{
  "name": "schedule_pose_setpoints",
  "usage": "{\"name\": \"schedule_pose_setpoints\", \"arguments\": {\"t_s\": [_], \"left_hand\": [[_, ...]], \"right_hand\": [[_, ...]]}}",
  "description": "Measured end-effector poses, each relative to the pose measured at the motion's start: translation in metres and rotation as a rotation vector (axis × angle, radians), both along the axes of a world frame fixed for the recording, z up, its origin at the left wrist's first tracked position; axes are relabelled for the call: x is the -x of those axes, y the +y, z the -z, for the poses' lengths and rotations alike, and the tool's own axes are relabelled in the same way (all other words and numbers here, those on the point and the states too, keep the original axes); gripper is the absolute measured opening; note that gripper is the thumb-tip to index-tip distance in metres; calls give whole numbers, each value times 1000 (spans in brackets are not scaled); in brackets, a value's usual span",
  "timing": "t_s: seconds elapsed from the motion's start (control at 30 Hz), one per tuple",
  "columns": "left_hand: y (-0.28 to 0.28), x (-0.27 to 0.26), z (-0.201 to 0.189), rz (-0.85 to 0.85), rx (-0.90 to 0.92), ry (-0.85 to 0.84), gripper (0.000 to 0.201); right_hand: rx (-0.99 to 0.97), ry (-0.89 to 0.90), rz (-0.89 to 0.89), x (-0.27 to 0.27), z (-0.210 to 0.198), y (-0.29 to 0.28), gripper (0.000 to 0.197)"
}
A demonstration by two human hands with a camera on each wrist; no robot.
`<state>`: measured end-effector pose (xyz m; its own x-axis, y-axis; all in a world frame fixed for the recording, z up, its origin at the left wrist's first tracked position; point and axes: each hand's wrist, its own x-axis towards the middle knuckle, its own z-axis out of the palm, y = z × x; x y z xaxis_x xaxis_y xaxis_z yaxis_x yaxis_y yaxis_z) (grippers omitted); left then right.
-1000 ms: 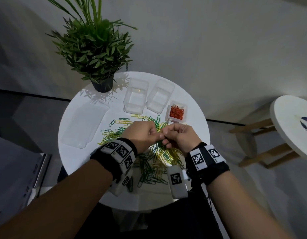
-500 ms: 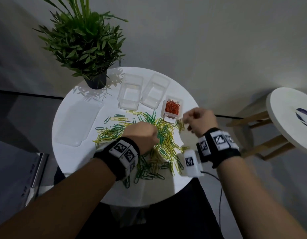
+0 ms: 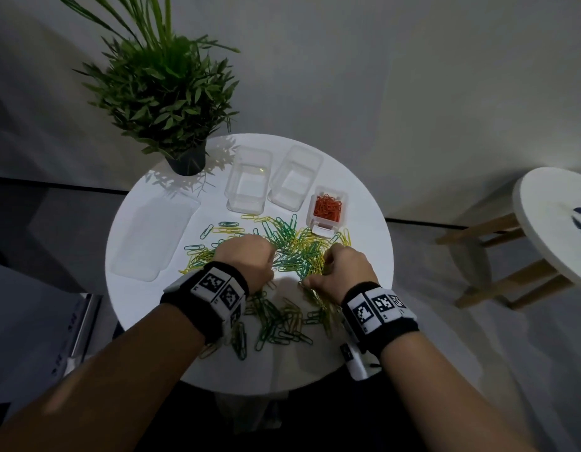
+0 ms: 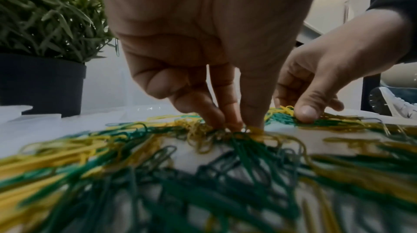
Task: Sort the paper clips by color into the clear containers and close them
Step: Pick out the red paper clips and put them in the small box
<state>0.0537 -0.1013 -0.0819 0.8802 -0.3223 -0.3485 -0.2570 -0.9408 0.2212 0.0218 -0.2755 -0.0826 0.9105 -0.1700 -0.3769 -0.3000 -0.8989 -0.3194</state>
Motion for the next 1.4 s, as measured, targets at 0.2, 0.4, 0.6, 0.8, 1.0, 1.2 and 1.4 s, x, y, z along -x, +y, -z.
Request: {"name": "schedule_pose_setpoints", "arguments": {"t_s": [0.2, 0.4, 0.6, 0.8, 1.0, 1.2, 1.4], "left_hand": [[-24, -8, 1, 22, 187, -62, 12], [-30, -18, 4, 59, 129, -8, 15], [-6, -19, 3, 2, 326, 14, 9], [19, -12, 0, -230, 614, 54, 9], [25, -7, -1, -492, 837, 323, 28], [7, 1, -2, -88, 194, 48, 23], [4, -1, 7, -91, 201, 48, 15]], "right_hand": [[3, -27, -61, 4, 5, 6, 24], [-47, -6, 56, 6, 2, -15, 23], [-144, -29, 79, 6, -6, -26, 24], [-69, -109, 14, 3, -6, -23, 6], [45, -145, -286, -15, -6, 4, 28], [88, -126, -322, -17, 2, 13, 23], [-142, -188, -121, -14, 7, -2, 16]]}}
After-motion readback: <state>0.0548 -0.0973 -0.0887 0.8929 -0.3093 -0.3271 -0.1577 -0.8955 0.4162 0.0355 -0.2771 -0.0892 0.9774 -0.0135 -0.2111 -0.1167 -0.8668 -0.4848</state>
